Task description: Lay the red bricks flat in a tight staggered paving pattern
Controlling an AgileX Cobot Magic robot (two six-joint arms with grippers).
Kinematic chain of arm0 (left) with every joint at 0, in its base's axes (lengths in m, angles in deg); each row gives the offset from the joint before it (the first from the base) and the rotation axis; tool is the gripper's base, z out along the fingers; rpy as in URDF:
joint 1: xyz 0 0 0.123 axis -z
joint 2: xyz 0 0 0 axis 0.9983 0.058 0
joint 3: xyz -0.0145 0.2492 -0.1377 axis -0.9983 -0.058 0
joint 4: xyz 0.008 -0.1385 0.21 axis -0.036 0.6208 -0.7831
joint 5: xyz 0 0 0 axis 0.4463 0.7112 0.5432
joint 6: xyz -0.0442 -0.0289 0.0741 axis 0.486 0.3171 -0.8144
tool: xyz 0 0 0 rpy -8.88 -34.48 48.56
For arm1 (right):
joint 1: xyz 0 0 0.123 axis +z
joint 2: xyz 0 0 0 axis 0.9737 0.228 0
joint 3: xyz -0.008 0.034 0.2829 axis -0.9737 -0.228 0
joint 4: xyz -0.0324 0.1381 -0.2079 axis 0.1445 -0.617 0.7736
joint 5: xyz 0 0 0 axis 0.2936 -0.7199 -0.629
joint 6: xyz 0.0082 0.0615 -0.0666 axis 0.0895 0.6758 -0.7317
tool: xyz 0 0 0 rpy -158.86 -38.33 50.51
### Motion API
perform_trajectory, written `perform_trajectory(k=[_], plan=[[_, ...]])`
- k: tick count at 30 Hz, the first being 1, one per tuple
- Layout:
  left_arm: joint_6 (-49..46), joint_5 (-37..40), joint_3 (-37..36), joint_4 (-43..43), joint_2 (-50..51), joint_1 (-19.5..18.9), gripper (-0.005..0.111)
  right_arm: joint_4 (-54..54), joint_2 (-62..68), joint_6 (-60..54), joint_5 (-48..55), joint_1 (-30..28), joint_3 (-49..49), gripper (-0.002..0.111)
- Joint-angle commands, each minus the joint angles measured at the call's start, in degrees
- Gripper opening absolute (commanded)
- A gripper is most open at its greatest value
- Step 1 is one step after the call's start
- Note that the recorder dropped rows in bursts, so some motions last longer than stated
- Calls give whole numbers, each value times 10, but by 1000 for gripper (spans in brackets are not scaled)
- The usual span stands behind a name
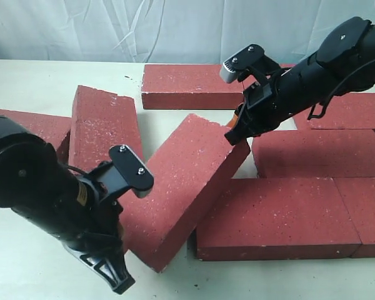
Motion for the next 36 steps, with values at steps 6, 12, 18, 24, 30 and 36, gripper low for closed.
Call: perform_trajectory(k=[6,12,18,24,30,36], plan=[[2,-191,9,-23,-7,4,0,55,-65,9,64,-1,3,-1],[-2,-257,10,-14,-7,4,0,145,-108,102,79,-1,2,-1],[-3,-303,44,-29,-3,8,0,174,-115,144,31,-1,2,-1],[-3,-346,78,-74,30,-18,0,171,-96,144,-3,-1,2,-1],[-4,-295,112,-119,31,-67,0,202,-91,157,-16,-2,2,-1],[13,-113,132,-116,-87,-76,0,199,-88,158,-49,-12,2,-1]])
